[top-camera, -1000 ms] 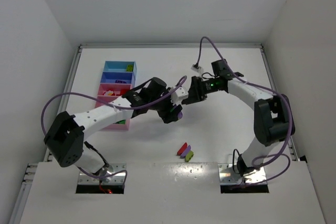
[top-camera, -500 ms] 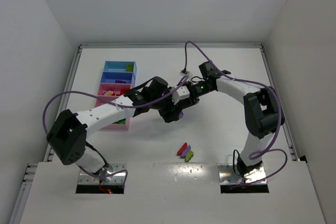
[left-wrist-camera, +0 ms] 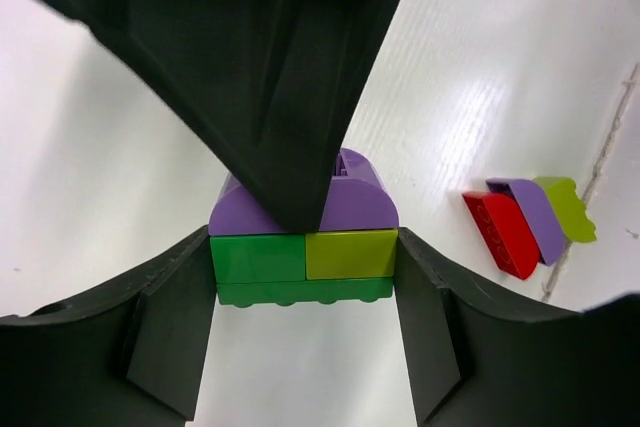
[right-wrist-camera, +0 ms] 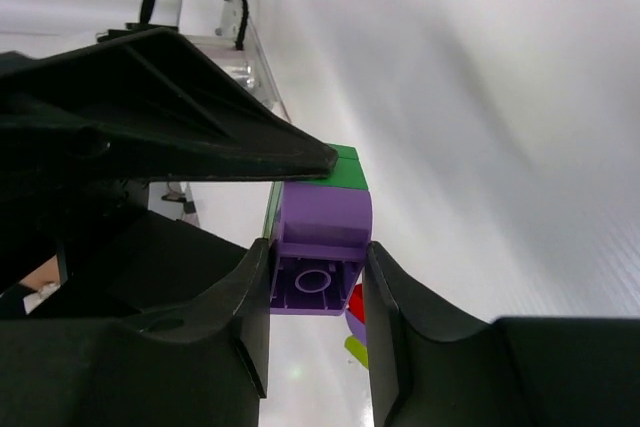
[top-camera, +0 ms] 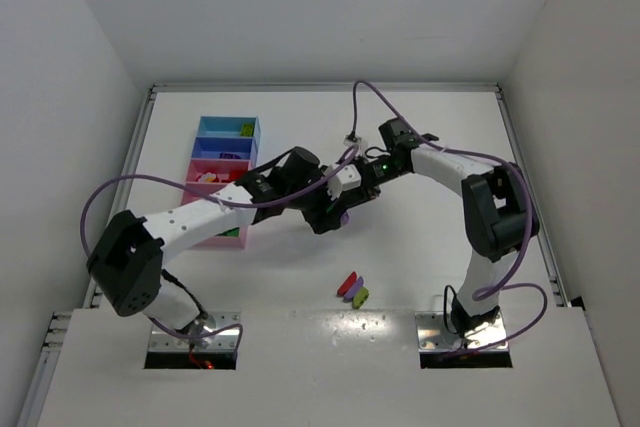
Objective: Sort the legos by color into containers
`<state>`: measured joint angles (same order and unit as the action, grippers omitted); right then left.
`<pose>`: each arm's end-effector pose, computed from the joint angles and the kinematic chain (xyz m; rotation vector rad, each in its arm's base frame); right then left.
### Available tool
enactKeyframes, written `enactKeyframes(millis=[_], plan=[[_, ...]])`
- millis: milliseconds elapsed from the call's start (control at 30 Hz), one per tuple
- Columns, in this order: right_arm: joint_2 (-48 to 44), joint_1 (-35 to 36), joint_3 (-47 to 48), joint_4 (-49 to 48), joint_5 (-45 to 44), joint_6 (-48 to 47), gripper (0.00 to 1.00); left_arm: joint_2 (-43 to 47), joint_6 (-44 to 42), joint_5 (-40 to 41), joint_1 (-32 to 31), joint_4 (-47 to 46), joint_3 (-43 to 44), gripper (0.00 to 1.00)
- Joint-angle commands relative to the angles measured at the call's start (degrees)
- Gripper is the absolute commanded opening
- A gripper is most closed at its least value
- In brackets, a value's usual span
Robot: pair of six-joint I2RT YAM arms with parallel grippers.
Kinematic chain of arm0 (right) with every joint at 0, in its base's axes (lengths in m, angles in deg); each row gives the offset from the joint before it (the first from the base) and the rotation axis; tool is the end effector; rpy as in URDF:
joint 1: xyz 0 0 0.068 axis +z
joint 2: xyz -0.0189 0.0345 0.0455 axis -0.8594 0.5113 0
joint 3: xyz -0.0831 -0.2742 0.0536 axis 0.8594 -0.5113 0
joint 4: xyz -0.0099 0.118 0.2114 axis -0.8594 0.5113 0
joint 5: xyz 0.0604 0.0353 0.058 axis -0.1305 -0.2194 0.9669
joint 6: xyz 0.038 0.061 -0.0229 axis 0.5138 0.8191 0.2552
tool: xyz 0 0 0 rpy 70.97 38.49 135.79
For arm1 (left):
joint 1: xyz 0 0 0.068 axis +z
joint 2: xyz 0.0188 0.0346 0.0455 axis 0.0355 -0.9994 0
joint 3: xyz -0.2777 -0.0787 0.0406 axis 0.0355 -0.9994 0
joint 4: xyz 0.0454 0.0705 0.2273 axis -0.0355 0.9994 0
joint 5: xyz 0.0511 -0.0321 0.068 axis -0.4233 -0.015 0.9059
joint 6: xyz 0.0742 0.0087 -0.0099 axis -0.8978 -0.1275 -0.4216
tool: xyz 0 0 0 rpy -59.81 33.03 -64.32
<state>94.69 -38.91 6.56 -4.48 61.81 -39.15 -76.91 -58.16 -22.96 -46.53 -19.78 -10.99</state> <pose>0.3075 0.1732 0.1987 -0.5126 2.5975 1.6105 0.2173 -0.2402 0.2642 1.1850 2.0607 -0.6712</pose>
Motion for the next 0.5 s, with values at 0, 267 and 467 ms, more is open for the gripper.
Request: enactKeyframes(millis=[0, 267, 467], plan=[[-2.24, -2.57, 3.34, 2.64, 6.37, -4.98, 0.0, 4.1, -0.43, 3.67, 4.49, -0.99, -2.79, 0.17], [0.12, -5.75, 16.35, 0.65, 3.74, -1.83, 0.0, 13.59, -4.03, 5.7, 11.26, 3.4, -9.48, 0.16], [7.5, -2.33, 28.48, -13.92, -1.7, 10.02, 0.0, 21.86, -1.06, 6.22, 16.26, 4.19, -8.45, 0.13]])
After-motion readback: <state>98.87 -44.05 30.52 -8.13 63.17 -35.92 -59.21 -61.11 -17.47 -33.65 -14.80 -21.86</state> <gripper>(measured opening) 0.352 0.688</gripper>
